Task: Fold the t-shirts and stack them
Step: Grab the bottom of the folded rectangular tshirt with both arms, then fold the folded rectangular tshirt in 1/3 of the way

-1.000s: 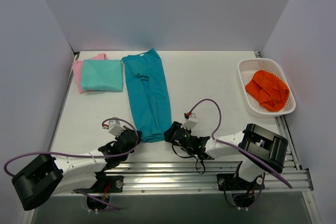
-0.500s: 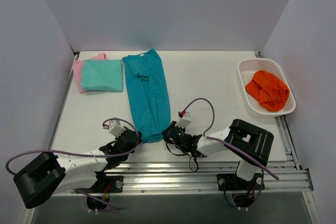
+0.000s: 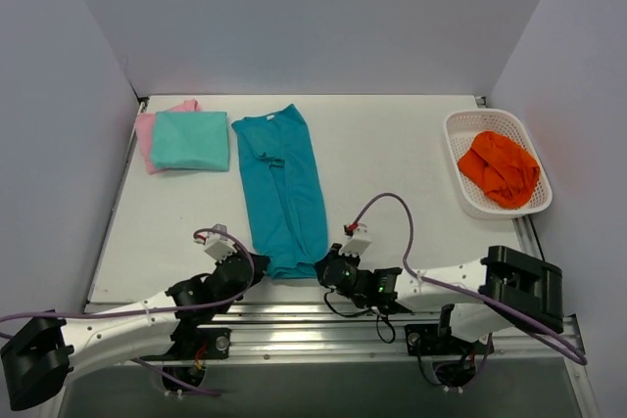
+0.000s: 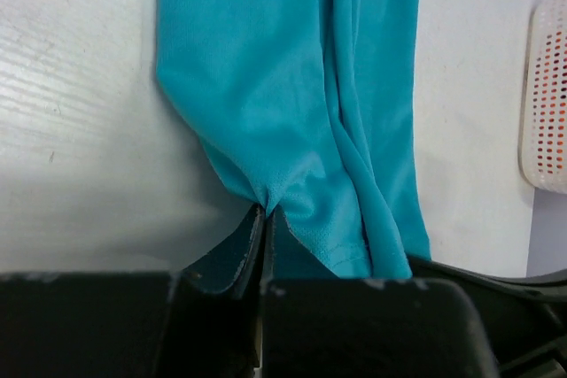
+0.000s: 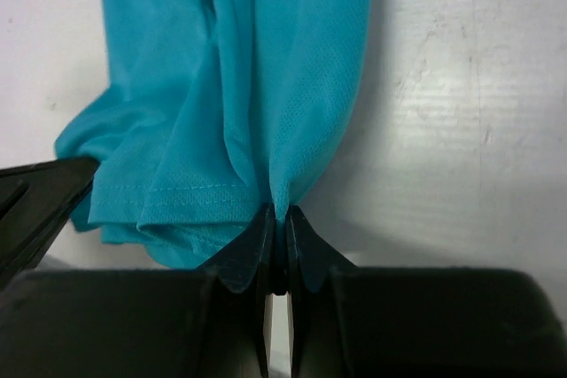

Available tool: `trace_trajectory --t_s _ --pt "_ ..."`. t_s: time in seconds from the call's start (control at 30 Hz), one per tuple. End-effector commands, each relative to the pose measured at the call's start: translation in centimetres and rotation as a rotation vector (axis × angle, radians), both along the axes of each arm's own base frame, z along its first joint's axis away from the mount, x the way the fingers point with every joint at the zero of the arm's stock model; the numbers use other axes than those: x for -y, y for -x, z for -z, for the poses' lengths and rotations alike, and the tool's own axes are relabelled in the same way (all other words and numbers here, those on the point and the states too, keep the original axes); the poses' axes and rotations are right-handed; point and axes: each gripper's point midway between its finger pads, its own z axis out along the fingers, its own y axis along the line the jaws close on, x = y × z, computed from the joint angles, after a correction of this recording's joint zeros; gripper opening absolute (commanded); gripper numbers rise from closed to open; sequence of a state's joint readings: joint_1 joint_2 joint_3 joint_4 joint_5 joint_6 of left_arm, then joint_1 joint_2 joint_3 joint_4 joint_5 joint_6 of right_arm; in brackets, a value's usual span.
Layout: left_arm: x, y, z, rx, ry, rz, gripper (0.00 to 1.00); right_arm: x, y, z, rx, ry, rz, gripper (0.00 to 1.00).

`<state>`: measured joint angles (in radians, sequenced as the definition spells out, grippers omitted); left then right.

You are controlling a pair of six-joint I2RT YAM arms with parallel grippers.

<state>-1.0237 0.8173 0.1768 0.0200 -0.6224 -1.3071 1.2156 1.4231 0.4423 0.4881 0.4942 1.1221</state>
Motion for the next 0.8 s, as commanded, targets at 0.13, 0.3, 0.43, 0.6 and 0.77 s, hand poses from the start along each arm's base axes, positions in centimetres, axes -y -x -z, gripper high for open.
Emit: trace_trajectory --t_s 0.13,0.3,0.43,0.6,0.77 --pt "-0.4 1.8 -1.2 -0.024 -0.001 0.042 0.02 3.0 1.0 -3.0 0.082 0.067 0.1 0.0" --pt "-0.6 0.4 -5.0 0.065 -0.049 0.019 0.02 2.2 -1.0 -6.0 0.159 0.133 0.156 0.0" --pt "-1.4 -1.4 -8.2 0.139 -0.12 -0.043 0.02 1.3 -3.7 -8.1 0.209 0.211 0.191 0.0" --pt "-1.9 -4.4 -11.2 0.22 -0.203 -0.087 0.03 -0.2 -7.5 -9.6 0.234 0.271 0.204 0.0" --pt "-2.1 -8.0 -12.0 0.239 -0.229 -0.107 0.03 -0.3 -11.0 -9.9 0.238 0.315 0.242 0.0"
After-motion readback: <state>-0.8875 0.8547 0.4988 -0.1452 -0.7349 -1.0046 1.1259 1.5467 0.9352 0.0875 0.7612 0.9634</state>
